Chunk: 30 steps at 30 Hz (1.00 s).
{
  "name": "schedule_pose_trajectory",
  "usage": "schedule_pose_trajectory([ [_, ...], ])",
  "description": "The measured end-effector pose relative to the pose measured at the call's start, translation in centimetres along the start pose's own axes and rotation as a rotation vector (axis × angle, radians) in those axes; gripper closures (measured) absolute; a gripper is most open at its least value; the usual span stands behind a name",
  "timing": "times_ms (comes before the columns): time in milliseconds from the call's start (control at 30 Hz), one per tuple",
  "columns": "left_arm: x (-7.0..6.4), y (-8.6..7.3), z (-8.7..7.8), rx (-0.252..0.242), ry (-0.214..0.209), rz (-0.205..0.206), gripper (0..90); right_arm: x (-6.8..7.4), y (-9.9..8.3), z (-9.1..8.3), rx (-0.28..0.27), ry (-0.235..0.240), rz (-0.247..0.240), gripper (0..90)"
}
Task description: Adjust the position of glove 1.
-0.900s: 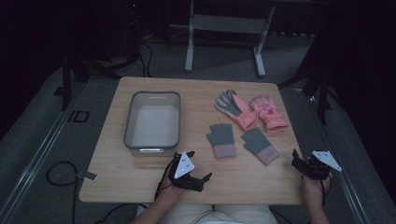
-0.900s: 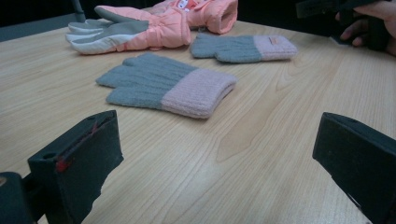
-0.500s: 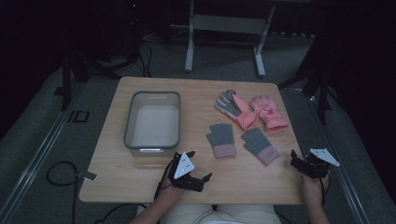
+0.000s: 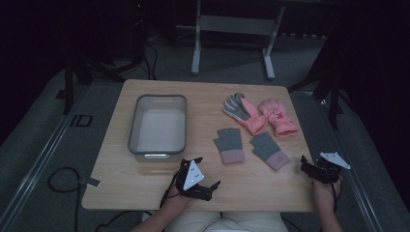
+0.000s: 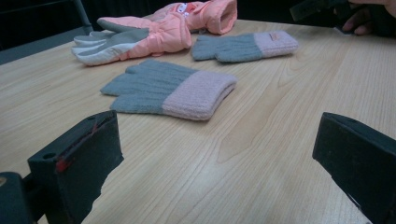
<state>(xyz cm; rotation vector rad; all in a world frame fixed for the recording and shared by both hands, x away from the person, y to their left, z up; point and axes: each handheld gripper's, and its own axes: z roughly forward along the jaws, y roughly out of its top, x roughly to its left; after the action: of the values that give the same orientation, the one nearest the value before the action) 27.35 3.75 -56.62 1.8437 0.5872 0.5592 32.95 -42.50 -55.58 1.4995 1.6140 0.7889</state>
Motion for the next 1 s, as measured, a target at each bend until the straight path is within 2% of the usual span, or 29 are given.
schedule_pose_trajectory([
  [133,0.3,0.0,0.0,0.001,-0.005,-0.029,0.6,0.2,0.1,-0.1,0.003,0.009,-0.011,13.3],
  [300,0.5,0.0,0.0,-0.001,-0.007,-0.05,0.6,0.1,0.6,-0.6,0.013,0.028,0.021,13.3],
  [500,0.6,0.0,0.0,-0.003,-0.004,-0.059,0.6,0.1,2.1,-1.7,0.003,0.041,0.043,13.4],
  [600,0.5,0.0,0.0,-0.004,-0.002,-0.055,0.6,0.1,3.1,-2.0,0.034,0.066,0.047,13.9],
  [800,0.5,0.0,0.0,-0.003,-0.002,-0.055,0.6,0.2,5.2,-2.9,-0.021,0.067,0.032,13.5],
  [1000,0.6,-0.1,-0.1,-0.016,-0.001,-0.075,0.6,0.5,7.1,-3.4,-0.065,0.057,0.023,12.8],
])
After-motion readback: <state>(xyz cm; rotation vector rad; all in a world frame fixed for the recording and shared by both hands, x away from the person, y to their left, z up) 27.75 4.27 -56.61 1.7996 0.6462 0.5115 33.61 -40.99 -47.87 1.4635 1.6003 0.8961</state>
